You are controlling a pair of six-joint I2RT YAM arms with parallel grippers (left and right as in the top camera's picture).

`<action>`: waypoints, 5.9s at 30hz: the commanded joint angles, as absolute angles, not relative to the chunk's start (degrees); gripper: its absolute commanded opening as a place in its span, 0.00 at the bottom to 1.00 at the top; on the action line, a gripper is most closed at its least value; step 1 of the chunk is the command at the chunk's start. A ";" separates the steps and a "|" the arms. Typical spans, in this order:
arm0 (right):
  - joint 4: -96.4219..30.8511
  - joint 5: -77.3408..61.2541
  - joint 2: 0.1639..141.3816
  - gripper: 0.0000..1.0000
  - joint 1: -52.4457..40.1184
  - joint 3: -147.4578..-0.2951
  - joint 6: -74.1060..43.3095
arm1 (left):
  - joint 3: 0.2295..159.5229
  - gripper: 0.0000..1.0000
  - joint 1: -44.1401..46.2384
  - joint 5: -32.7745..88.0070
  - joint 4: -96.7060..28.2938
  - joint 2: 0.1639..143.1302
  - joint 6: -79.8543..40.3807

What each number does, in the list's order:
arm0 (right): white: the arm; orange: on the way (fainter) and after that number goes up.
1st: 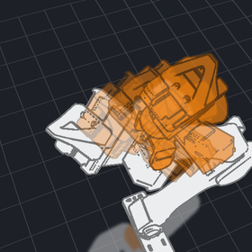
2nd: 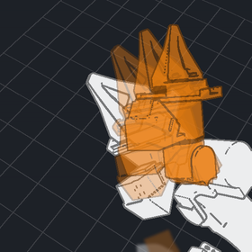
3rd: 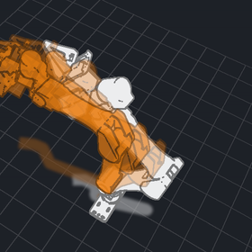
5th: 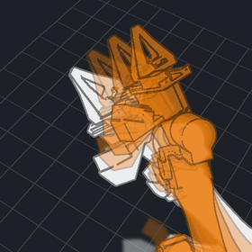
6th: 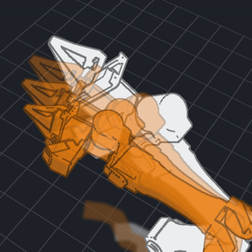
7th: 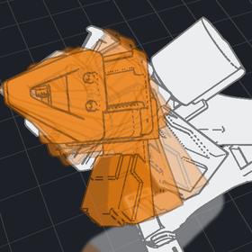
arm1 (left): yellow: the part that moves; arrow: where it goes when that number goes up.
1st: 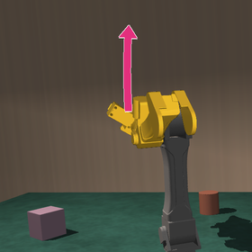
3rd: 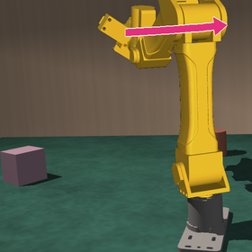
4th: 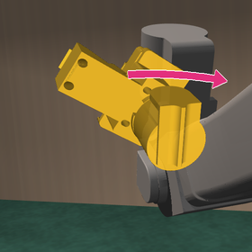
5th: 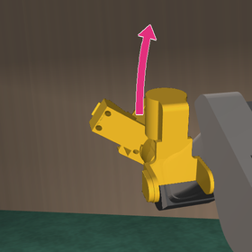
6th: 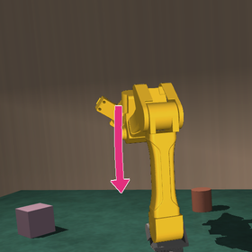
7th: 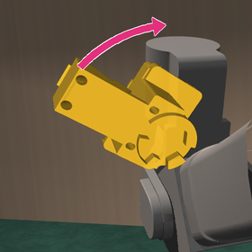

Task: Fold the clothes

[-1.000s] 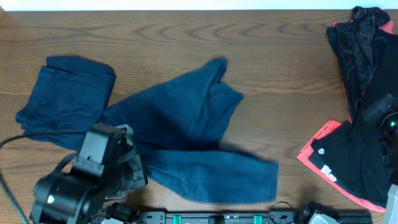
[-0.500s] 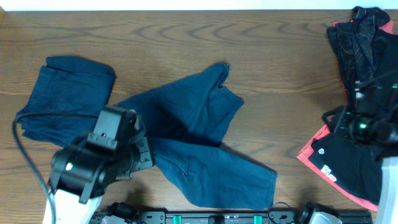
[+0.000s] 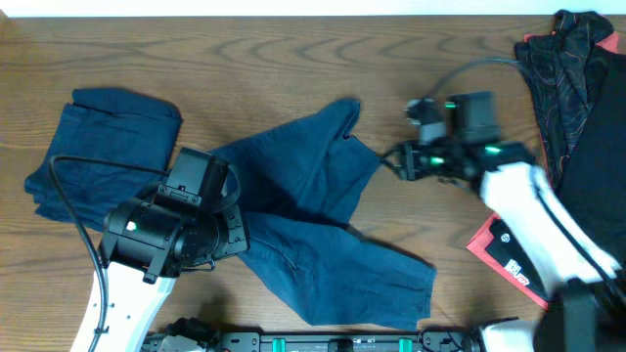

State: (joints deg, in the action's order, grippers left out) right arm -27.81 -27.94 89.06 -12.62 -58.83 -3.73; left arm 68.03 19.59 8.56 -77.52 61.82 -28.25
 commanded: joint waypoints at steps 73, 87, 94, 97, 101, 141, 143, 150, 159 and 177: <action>-36.77 -15.25 109.95 0.08 -17.19 -66.26 -5.10 | 68.36 0.06 19.42 6.28 -68.53 65.10 -29.82; -10.48 -8.60 119.17 0.07 -15.55 -66.70 -7.46 | 68.36 0.06 19.40 -0.75 -53.15 79.13 -29.58; -9.47 -5.85 119.17 0.08 -9.74 -75.48 -11.68 | 68.36 0.06 19.40 -1.17 -39.07 80.64 -29.58; -15.05 -6.81 119.17 0.19 -6.76 -82.63 -11.49 | 68.36 0.06 19.40 -3.86 -34.46 80.84 -29.63; -29.95 -10.17 118.65 0.51 -4.40 -93.51 -6.17 | 68.36 0.06 19.40 -5.89 -33.41 80.97 -29.58; -45.67 -18.72 69.89 0.53 -13.15 -34.26 -39.09 | 68.36 0.06 19.29 -3.49 -45.69 81.01 -29.63; -43.99 -18.94 69.91 0.52 -13.15 -32.99 -40.27 | 68.36 0.06 19.29 -3.49 -45.89 81.01 -29.61; -39.35 -18.90 70.02 0.45 -13.15 -30.37 -41.78 | 68.36 0.06 19.29 -3.49 -46.06 81.01 -29.63; -33.52 -18.00 70.06 0.36 -13.15 -29.93 -42.92 | 68.36 0.06 19.29 -3.49 -46.15 81.01 -29.63; -29.95 -17.43 74.50 0.21 -14.06 -29.91 -44.38 | 68.36 0.06 19.29 -3.49 -46.28 81.01 -29.63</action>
